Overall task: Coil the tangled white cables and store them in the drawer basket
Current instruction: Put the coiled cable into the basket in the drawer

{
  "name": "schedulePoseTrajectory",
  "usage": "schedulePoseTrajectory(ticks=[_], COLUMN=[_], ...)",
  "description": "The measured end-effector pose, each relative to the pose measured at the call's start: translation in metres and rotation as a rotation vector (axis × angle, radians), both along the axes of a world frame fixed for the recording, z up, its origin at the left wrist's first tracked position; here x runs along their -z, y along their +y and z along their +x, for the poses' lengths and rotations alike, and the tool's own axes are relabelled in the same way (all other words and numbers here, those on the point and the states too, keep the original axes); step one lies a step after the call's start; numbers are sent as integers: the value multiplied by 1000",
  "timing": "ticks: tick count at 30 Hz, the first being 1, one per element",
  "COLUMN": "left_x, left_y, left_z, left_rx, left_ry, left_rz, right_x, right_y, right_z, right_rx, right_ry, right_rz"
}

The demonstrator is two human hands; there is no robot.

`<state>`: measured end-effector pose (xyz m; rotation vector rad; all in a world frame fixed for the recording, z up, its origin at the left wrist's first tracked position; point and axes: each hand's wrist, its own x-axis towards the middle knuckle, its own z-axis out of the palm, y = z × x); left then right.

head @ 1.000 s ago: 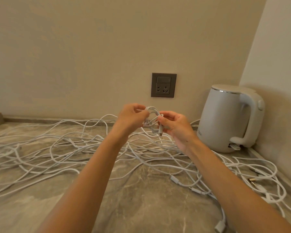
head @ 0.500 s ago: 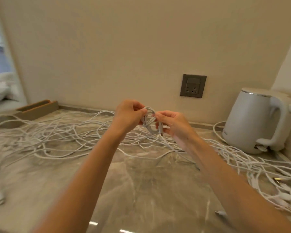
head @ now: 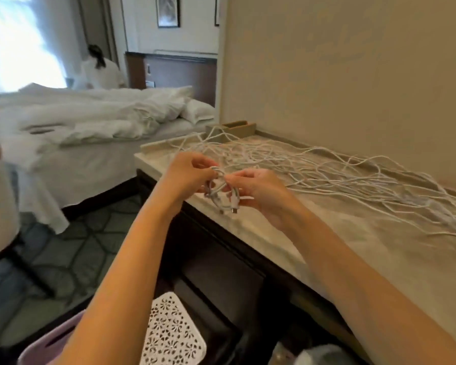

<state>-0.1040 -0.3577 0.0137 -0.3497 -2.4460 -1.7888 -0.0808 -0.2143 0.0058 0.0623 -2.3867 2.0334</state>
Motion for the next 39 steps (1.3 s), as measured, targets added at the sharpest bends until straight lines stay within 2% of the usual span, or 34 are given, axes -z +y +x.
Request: schedulePoseTrajectory(ticks=[4, 7, 12, 18, 24, 26, 30, 33, 35, 39], left_x=[35, 72, 141, 210, 284, 306, 350, 373, 392, 422], left_y=[-81, -127, -177, -218, -247, -255, -272, -277, -278, -272], left_z=[12, 18, 21, 19, 16, 17, 20, 27, 30, 40], left_rx=[-180, -277, -389, -382, -551, -605, -641, -684, -773, -818], left_ry=[-71, -148, -335, -554, -709, -768, -856, -897, -932, -1065], left_rz=[3, -17, -37, -102, -76, -48, -111, -156, -105, -9], right_x=[35, 71, 133, 198, 258, 275, 308, 326, 334, 350], right_y=[-80, -129, -182, -221, -254, -263, -283, -289, -289, -283], right_z=[-8, -13, -21, -31, -39, -40, -41, -42, -40, -34], right_rx=[-172, -279, -354, -362, -366, -364, -357, -319, -298, -269], right_ry=[-97, -197, -370, -544, -683, -741, -890, -923, -960, -963], right_rz=[-26, 31, 121, 147, 146, 181, 248, 339, 364, 420])
